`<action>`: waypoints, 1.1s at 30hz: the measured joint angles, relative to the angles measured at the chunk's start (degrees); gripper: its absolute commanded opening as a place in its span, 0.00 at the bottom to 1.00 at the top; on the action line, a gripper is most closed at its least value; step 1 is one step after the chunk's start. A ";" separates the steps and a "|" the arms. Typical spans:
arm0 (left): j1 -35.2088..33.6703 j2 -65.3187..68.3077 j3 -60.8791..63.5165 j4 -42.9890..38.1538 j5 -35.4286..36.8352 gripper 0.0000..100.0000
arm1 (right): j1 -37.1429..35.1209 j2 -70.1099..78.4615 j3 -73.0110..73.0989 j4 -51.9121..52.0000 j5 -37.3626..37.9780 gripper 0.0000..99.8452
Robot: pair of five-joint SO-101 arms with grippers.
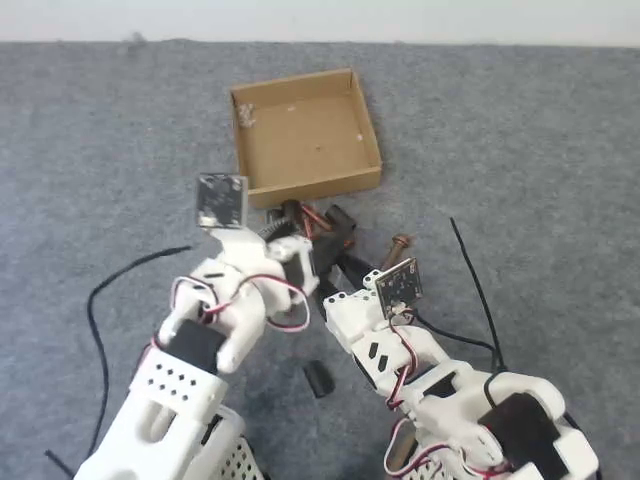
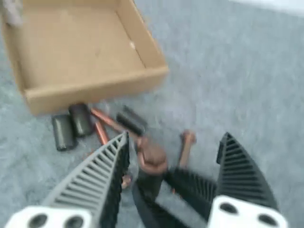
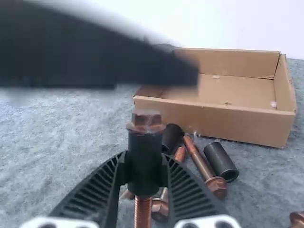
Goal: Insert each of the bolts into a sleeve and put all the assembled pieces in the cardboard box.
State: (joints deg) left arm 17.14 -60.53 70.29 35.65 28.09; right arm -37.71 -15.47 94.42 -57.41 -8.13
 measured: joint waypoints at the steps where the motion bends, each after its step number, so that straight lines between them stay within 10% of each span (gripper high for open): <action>1: -0.88 0.00 -1.32 0.97 0.62 0.28 | 0.00 0.00 0.00 0.00 0.00 0.01; 16: -22.24 0.00 1.14 10.11 1.49 0.28 | 0.00 0.00 0.00 4.31 0.00 0.01; 25: -24.53 0.00 9.32 1.58 0.79 0.02 | 3.34 -7.47 0.00 11.69 0.00 0.01; 33: -24.53 0.00 10.90 1.41 0.53 0.01 | 6.68 -20.75 0.00 26.46 0.00 0.01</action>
State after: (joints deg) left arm -7.38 -60.53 81.19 37.05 28.62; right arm -31.03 -36.22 94.42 -30.95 -8.13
